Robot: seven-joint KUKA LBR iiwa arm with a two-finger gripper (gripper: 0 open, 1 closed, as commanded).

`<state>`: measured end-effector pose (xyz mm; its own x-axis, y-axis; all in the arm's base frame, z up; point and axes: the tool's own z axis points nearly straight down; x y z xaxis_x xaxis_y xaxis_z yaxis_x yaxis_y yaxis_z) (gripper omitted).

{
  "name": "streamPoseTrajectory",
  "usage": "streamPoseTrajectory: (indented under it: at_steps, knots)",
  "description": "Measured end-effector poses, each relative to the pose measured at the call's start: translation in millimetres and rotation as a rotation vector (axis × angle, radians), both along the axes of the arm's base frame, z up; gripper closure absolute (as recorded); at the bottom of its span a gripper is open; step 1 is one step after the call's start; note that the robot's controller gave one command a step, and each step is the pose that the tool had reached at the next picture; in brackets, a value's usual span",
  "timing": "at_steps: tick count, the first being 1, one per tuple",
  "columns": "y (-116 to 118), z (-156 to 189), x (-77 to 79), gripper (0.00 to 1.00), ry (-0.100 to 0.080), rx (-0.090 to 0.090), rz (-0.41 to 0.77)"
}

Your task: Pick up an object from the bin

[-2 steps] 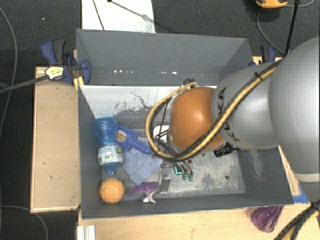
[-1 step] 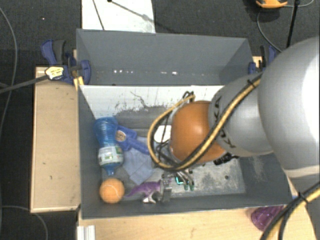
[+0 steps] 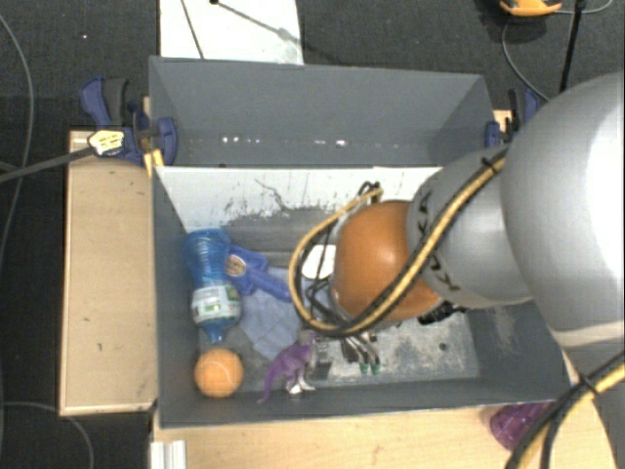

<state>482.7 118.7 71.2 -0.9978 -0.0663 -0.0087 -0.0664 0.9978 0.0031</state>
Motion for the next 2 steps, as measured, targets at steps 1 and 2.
streamPoseTrajectory:
  at_steps: [1, 2]
  knots:
    - [0, 0, 0.0, 1.00, 0.000, 0.000, -0.001]
    - [1, 49, 2.2, 1.00, 0.008, -0.002, -0.003]
